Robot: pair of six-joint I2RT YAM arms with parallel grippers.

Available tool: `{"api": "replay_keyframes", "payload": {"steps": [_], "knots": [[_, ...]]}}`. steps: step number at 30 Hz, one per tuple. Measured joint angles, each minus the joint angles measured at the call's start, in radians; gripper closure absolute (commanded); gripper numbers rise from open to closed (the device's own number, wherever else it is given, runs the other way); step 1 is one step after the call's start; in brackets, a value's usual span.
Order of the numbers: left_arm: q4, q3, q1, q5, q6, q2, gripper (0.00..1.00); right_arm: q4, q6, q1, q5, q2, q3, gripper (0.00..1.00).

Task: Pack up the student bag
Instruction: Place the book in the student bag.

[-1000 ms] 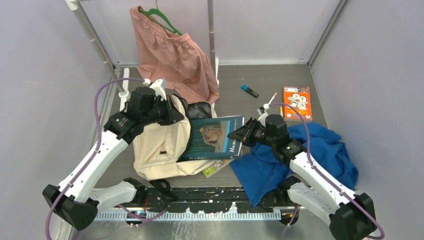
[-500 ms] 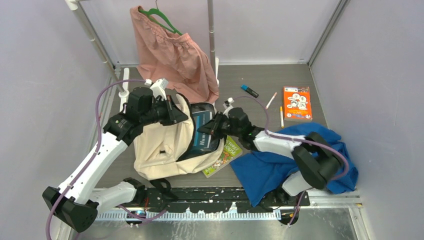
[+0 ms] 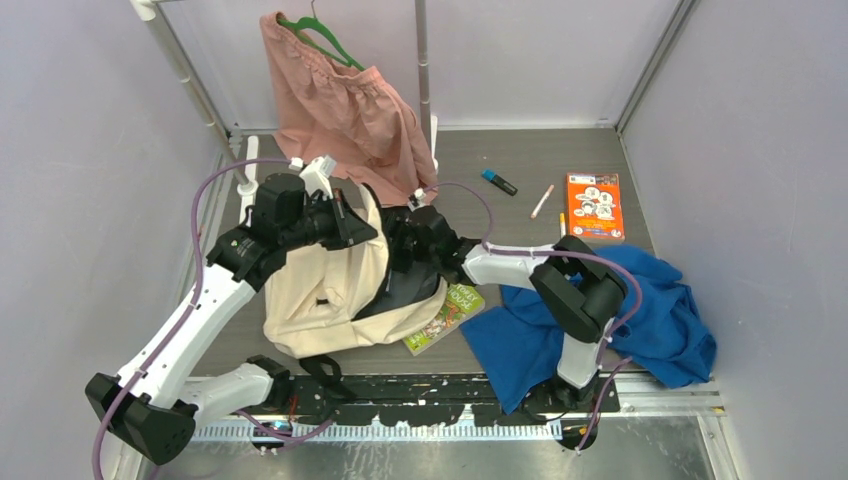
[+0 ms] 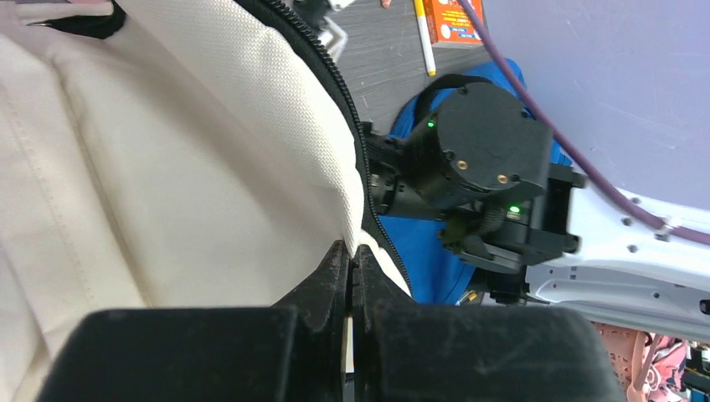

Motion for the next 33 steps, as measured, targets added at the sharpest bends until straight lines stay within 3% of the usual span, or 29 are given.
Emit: {"api": "replay_keyframes", "payload": {"steps": [8,14,19,20,22,24,25,28,33], "knots": [[0.021,-0.020,0.031,-0.007,-0.001,0.003,1.00,-0.337,-0.147,0.001,0.095,-0.233,-0.009,0.01],[0.037,-0.032,0.045,-0.010,-0.002,0.009,1.00,-0.525,-0.234,0.000,0.156,-0.407,-0.009,0.00],[0.036,-0.042,0.048,-0.024,0.005,0.009,1.00,-0.811,-0.360,-0.035,0.366,-0.574,-0.003,0.00],[0.036,-0.045,0.048,-0.025,0.009,0.009,0.88,-0.867,-0.390,-0.074,0.407,-0.626,-0.003,0.00],[0.036,-0.055,0.047,-0.024,0.024,0.009,0.40,-0.945,-0.444,-0.188,0.477,-0.725,-0.003,0.00],[0.035,-0.061,0.034,-0.029,0.047,0.013,0.09,-1.000,-0.493,-0.347,0.531,-0.808,-0.003,0.00],[0.035,-0.061,0.025,-0.036,0.061,0.016,0.02,-1.024,-0.515,-0.431,0.554,-0.833,-0.003,0.00],[0.030,-0.060,-0.056,-0.099,0.093,0.037,0.00,-1.082,-0.548,-0.603,0.574,-0.840,-0.003,0.02],[0.009,-0.058,-0.142,-0.150,0.134,0.048,0.00,-1.077,-0.541,-0.642,0.465,-0.727,-0.025,0.14]]}}
